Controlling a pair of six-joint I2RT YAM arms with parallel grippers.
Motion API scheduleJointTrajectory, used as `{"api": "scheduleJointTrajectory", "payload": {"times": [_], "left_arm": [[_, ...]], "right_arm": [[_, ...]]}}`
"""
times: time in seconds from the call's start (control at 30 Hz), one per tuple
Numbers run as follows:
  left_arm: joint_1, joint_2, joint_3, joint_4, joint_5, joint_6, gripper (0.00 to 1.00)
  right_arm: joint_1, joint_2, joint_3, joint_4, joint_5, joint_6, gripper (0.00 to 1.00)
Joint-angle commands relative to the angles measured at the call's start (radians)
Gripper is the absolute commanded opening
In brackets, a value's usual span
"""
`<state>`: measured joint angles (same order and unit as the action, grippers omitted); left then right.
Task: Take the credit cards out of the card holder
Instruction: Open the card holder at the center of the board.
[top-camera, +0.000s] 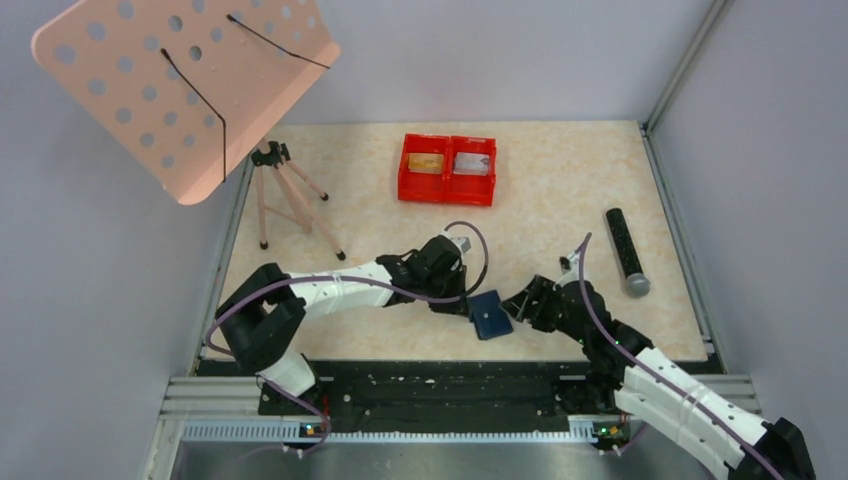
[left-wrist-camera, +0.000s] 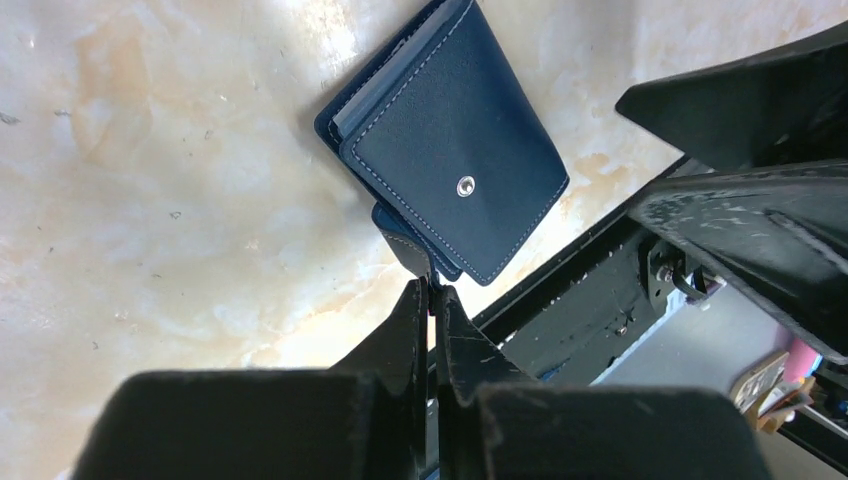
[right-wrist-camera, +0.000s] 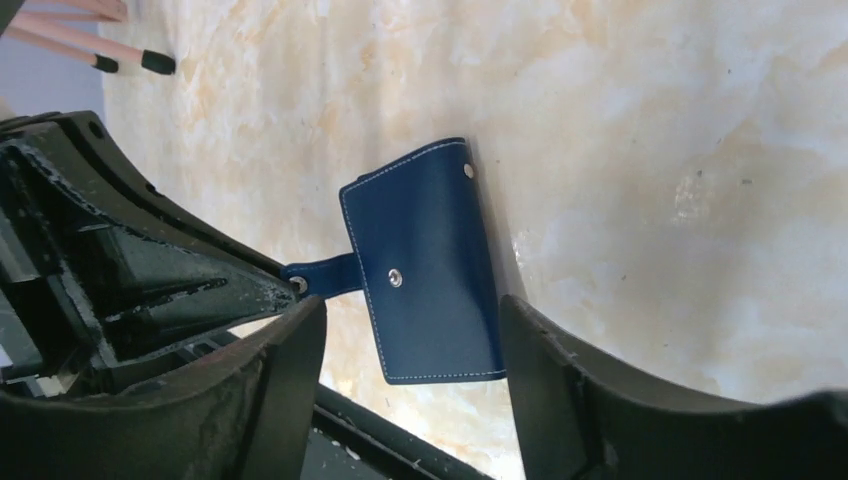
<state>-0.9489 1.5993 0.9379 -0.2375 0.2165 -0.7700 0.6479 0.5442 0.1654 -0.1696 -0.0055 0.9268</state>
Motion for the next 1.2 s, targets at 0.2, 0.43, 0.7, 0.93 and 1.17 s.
{"api": "scheduleJointTrajectory", "payload": {"times": [0.2, 0.43, 0.7, 0.93, 1.17], "left_arm": [[0.013, -0.158, -0.16, 0.26, 0.042, -0.06, 0.0], [0.015, -0.201, -0.2, 0.324, 0.066, -0.068, 0.0], [0.015, -0.21, -0.219, 0.36, 0.084, -0.079, 0.0], [0.015, -0.208, -0.22, 0.368, 0.087, -0.079, 0.0], [0.015, -0.209, -0.218, 0.363, 0.088, -0.08, 0.0]], "right_arm": [[0.042, 0.149, 0.189, -0.163, 0.089, -0.095, 0.77], [0.153, 0.239, 0.212, -0.071, 0.11, -0.103, 0.9], [0.216, 0.353, 0.227, -0.01, 0.123, -0.092, 0.9], [0.224, 0.372, 0.226, 0.003, 0.132, -0.091, 0.89], [0.224, 0.379, 0.232, -0.021, 0.167, -0.094, 0.88]]}}
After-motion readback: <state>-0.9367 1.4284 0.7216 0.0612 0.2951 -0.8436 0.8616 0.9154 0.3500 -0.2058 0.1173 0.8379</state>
